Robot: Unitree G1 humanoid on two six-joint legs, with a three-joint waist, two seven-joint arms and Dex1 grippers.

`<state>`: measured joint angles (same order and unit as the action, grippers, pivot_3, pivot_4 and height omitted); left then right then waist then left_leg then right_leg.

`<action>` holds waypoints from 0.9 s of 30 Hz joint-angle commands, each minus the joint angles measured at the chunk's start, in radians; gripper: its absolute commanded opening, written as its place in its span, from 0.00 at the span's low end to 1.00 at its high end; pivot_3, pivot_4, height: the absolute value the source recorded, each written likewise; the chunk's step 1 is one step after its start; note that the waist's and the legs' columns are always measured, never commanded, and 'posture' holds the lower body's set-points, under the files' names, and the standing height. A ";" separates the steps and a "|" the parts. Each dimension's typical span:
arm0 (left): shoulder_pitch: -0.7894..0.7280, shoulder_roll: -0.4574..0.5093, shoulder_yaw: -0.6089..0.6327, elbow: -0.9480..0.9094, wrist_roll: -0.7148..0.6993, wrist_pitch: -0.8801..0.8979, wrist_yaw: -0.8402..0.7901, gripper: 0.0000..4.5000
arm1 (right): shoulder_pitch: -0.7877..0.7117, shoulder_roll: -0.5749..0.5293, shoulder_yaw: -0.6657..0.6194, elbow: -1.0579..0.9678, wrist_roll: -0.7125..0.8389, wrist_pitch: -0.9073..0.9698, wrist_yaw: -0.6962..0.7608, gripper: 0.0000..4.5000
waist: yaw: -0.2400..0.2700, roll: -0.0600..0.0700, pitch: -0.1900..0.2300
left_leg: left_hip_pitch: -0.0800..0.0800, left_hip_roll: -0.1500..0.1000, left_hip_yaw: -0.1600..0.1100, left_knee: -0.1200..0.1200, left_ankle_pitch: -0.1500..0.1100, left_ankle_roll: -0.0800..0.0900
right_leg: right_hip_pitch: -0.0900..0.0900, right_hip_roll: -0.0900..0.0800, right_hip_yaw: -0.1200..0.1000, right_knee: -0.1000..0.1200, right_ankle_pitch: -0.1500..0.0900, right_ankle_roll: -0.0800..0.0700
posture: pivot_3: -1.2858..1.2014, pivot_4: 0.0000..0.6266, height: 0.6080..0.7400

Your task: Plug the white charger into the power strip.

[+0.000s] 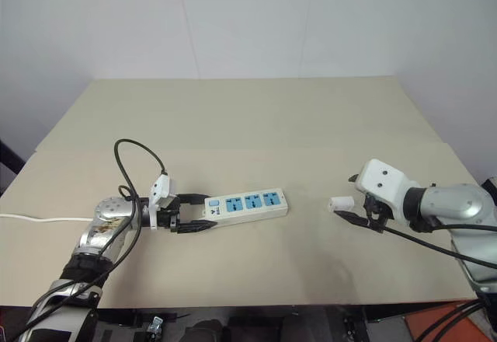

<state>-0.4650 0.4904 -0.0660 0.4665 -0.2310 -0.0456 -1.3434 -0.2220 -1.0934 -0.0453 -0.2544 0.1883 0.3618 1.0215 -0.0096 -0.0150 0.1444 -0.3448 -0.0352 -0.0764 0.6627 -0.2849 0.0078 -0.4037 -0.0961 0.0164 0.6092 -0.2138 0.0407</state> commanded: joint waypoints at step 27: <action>-0.036 -0.017 -0.045 0.056 0.013 -0.071 -0.043 0.72 | -0.744 0.234 0.587 0.656 -0.586 -0.314 0.529 1.00 | -0.001 0.002 -0.001 | -0.002 -0.001 0.000 0.001 0.000 0.000 | -0.002 0.000 -0.001 0.002 0.000 0.000 | 0.52 0.24 1.00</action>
<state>-0.5064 0.4756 -0.0949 0.5482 -0.2173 -0.1258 -1.3779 -0.9312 -0.8612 0.5660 0.4200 -0.3931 0.0244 1.5240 -0.0110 -0.0132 0.1434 -0.3470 -0.0357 -0.0768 0.6633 -0.2846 0.0073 -0.4059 -0.0962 0.0158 0.6117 -0.2137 0.0406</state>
